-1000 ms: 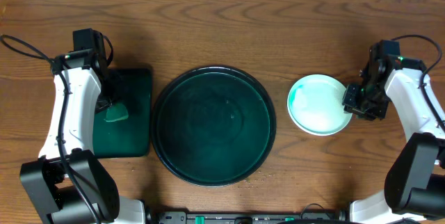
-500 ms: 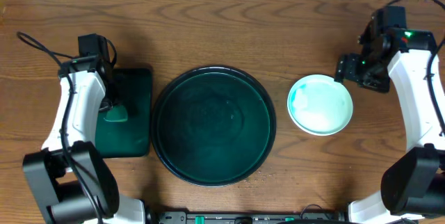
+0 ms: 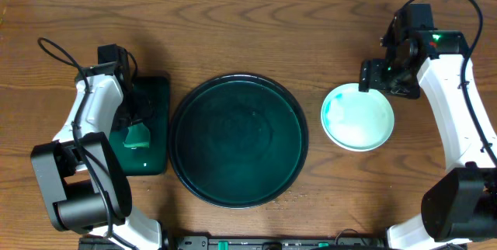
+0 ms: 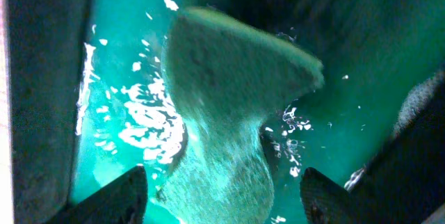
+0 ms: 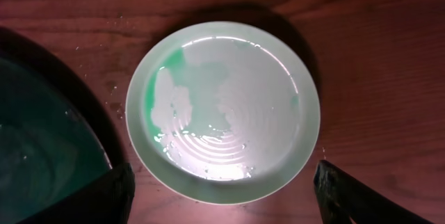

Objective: Clean dirty plates on tray and stack at the side

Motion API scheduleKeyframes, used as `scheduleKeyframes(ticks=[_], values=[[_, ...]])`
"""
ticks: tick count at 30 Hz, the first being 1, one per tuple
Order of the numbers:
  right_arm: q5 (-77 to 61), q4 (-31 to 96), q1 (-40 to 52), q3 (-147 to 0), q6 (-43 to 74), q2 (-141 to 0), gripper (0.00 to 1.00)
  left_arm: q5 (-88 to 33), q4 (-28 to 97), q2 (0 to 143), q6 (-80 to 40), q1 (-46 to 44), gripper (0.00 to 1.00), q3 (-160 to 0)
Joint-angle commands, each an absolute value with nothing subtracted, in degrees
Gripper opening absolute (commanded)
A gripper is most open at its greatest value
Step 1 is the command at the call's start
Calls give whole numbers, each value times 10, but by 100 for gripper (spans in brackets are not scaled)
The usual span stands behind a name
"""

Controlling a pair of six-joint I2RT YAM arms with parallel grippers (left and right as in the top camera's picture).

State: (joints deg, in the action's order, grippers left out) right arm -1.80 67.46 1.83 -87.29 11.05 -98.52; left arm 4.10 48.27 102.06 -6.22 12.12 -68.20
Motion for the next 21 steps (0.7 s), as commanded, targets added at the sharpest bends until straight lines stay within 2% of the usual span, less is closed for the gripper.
scheduleKeyframes(ticks=[1,6,13,15,16,17,21], values=[[-19,676,23,-888,100,-978,79,10,516,1008,-62,121,73,-714],[-17,689,23,-914,100,-964,76,-11,575,952,-62,120,73,-767],[5,733,22,-980,100,-893,77,-28,577,855,-62,121,74,-771],[25,742,22,-989,100,-854,82,-28,577,844,-62,121,74,-771],[30,743,22,-989,100,-835,93,-28,577,843,-62,121,74,-771],[30,744,22,-989,100,-820,99,-28,577,842,-62,121,74,-771],[19,753,23,-989,100,-765,99,-28,577,842,-62,121,74,-771]])
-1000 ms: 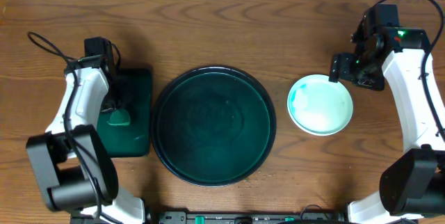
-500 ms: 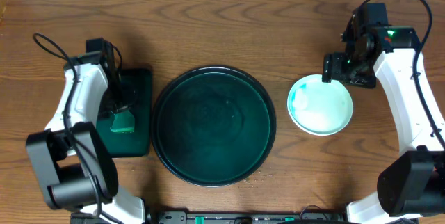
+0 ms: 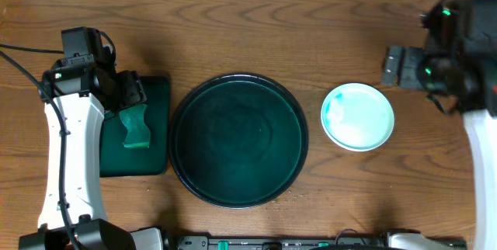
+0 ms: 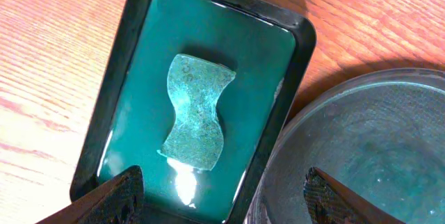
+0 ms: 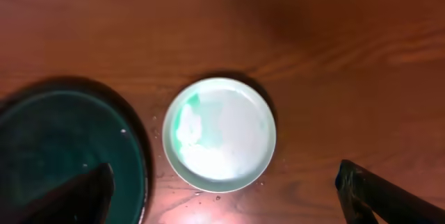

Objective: Clean dirty plates on tray and stack at the side

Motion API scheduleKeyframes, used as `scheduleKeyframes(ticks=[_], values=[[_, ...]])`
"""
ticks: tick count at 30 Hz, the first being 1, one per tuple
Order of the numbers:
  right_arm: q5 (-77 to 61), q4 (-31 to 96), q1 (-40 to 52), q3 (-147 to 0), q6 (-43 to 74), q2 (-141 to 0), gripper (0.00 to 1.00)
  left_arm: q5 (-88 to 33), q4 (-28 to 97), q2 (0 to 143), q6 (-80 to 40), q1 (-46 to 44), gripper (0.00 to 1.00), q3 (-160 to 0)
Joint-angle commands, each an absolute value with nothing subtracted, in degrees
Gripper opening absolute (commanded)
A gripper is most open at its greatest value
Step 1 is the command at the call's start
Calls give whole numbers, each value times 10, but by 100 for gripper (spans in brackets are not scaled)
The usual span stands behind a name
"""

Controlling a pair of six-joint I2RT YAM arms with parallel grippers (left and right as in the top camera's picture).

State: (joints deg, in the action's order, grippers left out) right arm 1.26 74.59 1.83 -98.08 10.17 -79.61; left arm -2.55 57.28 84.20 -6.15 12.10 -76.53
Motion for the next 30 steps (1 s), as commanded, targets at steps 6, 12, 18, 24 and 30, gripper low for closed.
scheduleKeyframes(ticks=[6,12,18,24,30], values=[[19,766,23,-989,100,-706,99,-28,577,842,-62,121,74,-771],[19,771,23,-989,100,-684,99,-28,577,842,-62,121,75,-771],[39,765,23,-969,100,-681,99,-28,577,842,-62,121,75,-771],[42,620,22,-845,89,-623,99,-28,577,842,-62,121,75,-771],[43,392,22,-590,46,-473,99,-28,577,842,-62,121,75,-771]])
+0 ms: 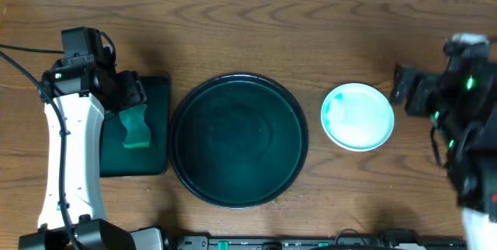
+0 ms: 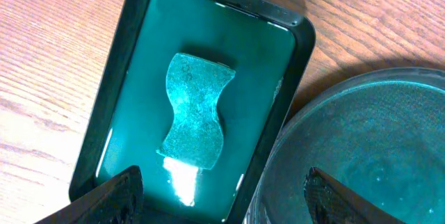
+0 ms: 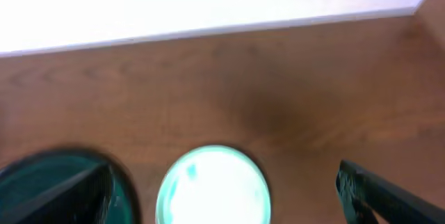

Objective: Clean dirty plates on tray and stack at the side

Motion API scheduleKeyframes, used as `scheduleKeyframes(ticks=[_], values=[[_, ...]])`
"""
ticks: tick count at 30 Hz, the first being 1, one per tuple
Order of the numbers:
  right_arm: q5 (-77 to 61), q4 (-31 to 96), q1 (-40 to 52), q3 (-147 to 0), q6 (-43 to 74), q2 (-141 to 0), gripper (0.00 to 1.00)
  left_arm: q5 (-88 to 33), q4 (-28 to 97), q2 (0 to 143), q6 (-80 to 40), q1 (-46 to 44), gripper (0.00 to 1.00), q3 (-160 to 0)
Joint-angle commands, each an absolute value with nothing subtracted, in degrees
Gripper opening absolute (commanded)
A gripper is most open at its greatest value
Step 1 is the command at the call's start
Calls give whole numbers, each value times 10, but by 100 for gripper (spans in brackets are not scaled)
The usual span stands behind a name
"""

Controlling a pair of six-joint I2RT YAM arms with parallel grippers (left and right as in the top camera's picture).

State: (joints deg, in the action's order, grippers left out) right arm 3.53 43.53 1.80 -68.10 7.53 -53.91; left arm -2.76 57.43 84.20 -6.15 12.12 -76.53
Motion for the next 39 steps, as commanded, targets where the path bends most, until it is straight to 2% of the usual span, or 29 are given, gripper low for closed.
scheduleKeyframes(ticks=[1,7,13,21,39], values=[[43,356,20,-540,46,-441,99,-28,577,842,-62,121,75,-771],[40,169,11,-269,56,-246,99,-28,577,842,-62,121,75,-771],[41,110,4,-100,81,-82,99,-28,577,842,-62,121,75,-771],[27,111,5,-33,82,-35,99,-28,577,842,-62,121,75,-771],[21,101,8,-30,81,-3,99,-28,577,842,-62,121,75,-771]])
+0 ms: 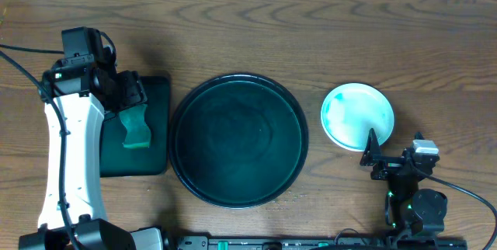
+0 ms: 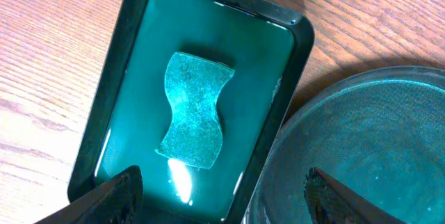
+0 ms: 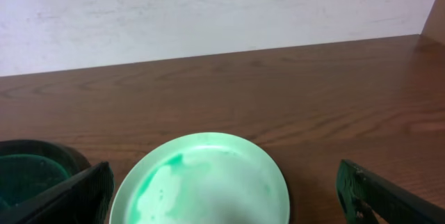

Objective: Clean dirty plates on tray and stack at the side

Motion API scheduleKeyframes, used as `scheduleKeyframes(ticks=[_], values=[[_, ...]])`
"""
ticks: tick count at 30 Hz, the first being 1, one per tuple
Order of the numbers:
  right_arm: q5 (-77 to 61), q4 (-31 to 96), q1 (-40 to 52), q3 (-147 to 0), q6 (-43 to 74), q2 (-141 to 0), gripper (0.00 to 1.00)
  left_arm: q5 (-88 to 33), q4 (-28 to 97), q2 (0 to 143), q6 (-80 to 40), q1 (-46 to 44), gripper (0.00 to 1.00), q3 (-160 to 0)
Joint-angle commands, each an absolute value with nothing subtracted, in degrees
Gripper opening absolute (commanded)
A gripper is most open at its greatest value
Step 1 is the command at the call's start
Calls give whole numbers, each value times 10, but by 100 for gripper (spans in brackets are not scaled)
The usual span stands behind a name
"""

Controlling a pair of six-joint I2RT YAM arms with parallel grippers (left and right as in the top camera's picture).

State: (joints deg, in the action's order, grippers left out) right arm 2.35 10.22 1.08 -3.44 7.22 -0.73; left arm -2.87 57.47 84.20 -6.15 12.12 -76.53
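Note:
A pale green plate with a green smear on its left side lies on the wooden table, right of the dark round tray. Nothing lies on that tray. My right gripper sits low at the table's front right, just short of the plate, open and holding nothing. My left gripper hangs open over the rectangular dark tray. The green sponge lies in wet green liquid there, well clear of the fingertips.
The round tray's rim nearly touches the sponge tray's right side. A white wall stands behind the table's far edge. My right arm's base and cable sit at the front right corner.
My right arm has moved from the table's right edge beside the plate to the front right. Its camera now looks low across the plate toward the wall. The left arm has stayed put.
At first my left gripper was low in the sponge tray, open around the sponge, and my right gripper was open close above the plate. Then both were higher, with sponge and plate left lying. The right arm then stood farther right, and is now folded low at the front.

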Motion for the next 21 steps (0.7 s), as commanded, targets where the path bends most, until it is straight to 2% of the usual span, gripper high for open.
scheduleKeyframes(ticks=[1,21], values=[[21,101,8,-30,81,-3,99,-28,577,842,-62,121,75,-771],[21,101,8,-30,81,-3,99,-20,577,842,-62,121,75,-771]])
